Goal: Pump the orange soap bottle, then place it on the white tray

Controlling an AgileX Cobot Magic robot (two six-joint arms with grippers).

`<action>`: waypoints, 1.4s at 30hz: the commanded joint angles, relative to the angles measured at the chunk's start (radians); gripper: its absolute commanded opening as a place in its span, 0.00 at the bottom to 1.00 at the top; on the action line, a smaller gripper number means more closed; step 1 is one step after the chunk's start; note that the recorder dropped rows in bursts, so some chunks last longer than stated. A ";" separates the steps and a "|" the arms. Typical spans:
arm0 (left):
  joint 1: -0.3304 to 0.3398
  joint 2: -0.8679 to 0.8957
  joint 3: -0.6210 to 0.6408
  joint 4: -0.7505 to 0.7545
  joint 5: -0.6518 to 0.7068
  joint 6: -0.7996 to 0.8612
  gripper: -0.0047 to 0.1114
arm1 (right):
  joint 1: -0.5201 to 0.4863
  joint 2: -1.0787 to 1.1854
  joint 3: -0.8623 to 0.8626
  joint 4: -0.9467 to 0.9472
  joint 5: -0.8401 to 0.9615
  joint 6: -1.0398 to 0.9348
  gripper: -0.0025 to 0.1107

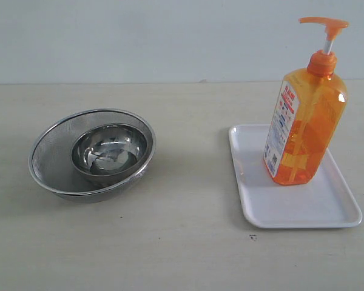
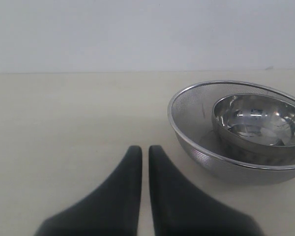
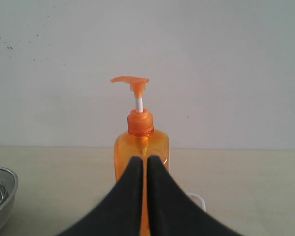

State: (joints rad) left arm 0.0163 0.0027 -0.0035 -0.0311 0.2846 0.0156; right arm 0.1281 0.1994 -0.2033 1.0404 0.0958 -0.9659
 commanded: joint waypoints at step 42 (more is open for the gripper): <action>0.003 -0.003 0.004 -0.009 -0.004 0.003 0.08 | -0.006 0.054 -0.049 -0.003 -0.162 0.021 0.02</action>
State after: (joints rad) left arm 0.0163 0.0027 -0.0035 -0.0311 0.2846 0.0156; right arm 0.1281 0.2144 -0.2179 1.0404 -0.0921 -0.9301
